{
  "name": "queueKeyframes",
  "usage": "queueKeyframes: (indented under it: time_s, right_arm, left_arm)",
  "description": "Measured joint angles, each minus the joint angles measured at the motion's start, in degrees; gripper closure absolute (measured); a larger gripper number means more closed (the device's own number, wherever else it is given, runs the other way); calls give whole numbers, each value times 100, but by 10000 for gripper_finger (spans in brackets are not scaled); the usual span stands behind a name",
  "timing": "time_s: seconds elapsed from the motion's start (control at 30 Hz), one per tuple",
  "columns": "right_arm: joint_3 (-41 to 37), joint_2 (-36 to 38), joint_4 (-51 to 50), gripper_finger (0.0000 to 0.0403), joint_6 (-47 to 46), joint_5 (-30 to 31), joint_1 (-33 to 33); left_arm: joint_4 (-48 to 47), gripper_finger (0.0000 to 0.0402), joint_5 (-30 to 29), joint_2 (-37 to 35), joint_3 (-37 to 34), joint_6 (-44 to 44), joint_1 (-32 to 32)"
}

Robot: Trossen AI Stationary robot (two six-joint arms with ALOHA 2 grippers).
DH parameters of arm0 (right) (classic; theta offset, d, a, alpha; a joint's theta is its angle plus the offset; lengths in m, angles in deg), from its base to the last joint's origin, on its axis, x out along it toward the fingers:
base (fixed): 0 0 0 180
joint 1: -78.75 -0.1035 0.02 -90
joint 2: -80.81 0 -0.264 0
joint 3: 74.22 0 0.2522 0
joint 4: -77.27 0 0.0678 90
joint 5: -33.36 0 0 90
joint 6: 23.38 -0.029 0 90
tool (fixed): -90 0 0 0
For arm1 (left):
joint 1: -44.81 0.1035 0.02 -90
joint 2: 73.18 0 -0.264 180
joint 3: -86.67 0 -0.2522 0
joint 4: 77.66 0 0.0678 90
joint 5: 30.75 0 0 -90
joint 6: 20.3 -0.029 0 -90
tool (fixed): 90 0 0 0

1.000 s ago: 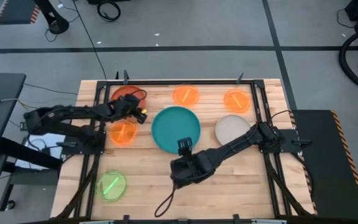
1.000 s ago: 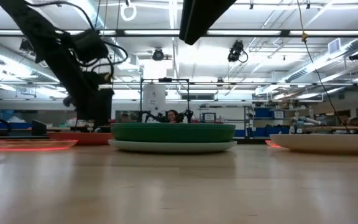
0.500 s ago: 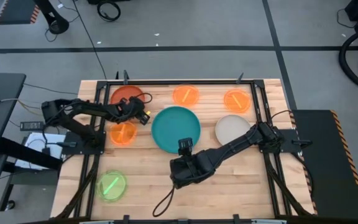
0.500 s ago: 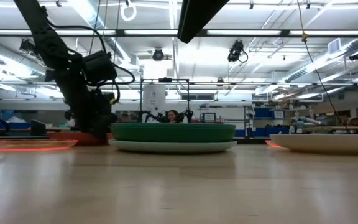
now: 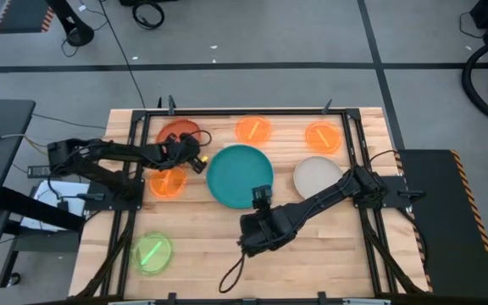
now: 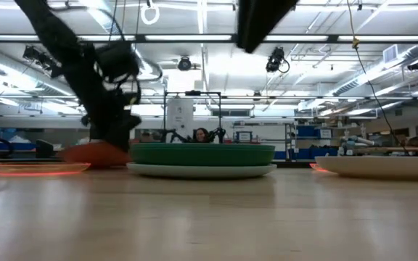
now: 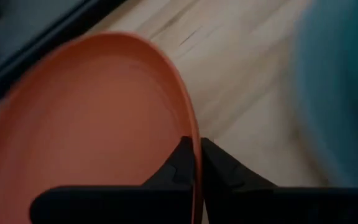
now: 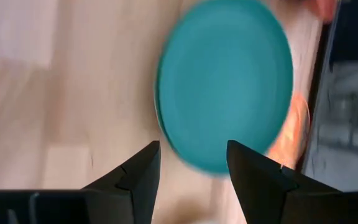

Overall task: Stack plastic plates
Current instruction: Stack the orange plate on top of the green plate

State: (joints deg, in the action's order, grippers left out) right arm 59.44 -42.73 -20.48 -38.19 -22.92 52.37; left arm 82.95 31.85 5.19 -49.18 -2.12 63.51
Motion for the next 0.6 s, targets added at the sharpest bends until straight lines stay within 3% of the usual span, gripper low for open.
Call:
queueKeyframes:
  time_s: [0.1, 0.33, 0.47, 0.6]
  right_arm:
    - [0, 111, -605, 209, -767, 157, -71]
    - [-103, 581, -567, 209, -1494, 183, -484]
    - [-140, 849, -586, 209, -1742, 298, -702]
    - [-267, 1127, -587, 209, -2013, 616, -912]
  left_arm:
    - [-660, 385, 63, -295, 531, -29, -604]
    - [-1804, 386, -196, -428, 1680, -161, -2223]
    - [-1441, 386, -239, -420, 1878, -546, -3028]
    - [-493, 386, -278, -116, 1890, -1442, -3601]
